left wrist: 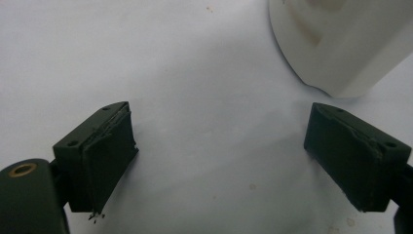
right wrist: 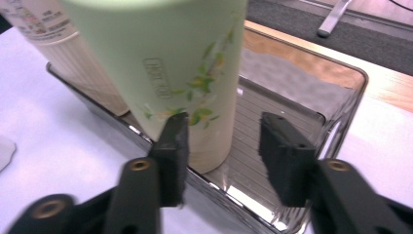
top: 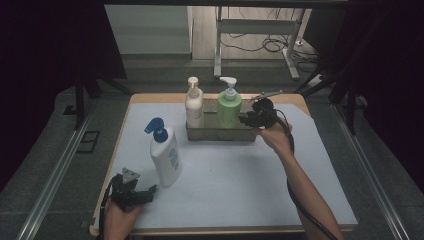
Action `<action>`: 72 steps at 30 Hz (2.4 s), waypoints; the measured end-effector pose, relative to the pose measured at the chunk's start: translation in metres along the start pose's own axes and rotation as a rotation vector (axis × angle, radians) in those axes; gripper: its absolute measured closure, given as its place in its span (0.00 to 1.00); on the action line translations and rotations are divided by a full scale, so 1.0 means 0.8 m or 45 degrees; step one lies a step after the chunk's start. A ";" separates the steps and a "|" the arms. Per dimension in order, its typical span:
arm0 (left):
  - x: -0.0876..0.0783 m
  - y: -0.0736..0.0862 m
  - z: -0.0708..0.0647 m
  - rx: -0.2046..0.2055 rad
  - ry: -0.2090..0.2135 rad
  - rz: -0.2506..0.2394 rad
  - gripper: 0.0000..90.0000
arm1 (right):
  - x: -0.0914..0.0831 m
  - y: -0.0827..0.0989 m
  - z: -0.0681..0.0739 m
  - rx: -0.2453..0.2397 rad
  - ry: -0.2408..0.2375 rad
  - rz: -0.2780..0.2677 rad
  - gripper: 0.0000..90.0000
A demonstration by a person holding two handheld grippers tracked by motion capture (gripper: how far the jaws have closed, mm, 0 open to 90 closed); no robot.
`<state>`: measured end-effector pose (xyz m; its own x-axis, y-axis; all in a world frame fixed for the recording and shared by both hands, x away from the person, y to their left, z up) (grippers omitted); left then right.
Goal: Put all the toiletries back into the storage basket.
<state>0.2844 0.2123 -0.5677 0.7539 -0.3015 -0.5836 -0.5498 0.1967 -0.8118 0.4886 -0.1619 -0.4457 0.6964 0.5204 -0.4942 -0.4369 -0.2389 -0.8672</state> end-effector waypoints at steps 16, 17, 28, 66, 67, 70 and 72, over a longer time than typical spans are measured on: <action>0.000 0.000 0.000 0.000 0.000 0.000 0.12 | 0.029 -0.007 -0.012 -0.002 0.114 -0.054 0.99; 0.000 0.000 0.000 0.000 0.000 0.000 0.12 | 0.032 -0.007 -0.012 0.001 0.111 -0.056 0.99; 0.000 0.000 0.000 0.000 0.000 0.000 0.12 | 0.045 -0.002 -0.011 0.011 0.133 -0.036 0.97; 0.000 0.000 0.000 0.001 0.000 0.000 0.12 | 0.082 0.025 0.012 0.011 0.094 0.014 0.99; 0.000 0.000 0.000 0.001 0.000 0.000 0.12 | 0.083 0.024 0.013 0.009 0.095 0.015 0.99; 0.000 0.000 0.000 0.001 0.000 0.000 0.12 | 0.084 0.024 0.015 0.008 0.093 0.019 0.99; 0.000 0.000 0.000 0.001 0.000 0.000 0.12 | 0.086 0.025 0.016 0.009 0.095 0.019 0.99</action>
<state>0.2844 0.2123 -0.5677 0.7537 -0.3018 -0.5839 -0.5499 0.1972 -0.8116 0.5205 -0.1201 -0.4962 0.7300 0.4545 -0.5104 -0.4513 -0.2402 -0.8594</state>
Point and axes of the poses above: each handheld gripper's, and its own axes: x roughly forward along the jaws, y roughly out of its underside, z roughly to its left, the point moved 6 cm from there along x, roughly forward along the jaws, and after that the axes turned 12 degrees about -z, right-handed, at the moved point
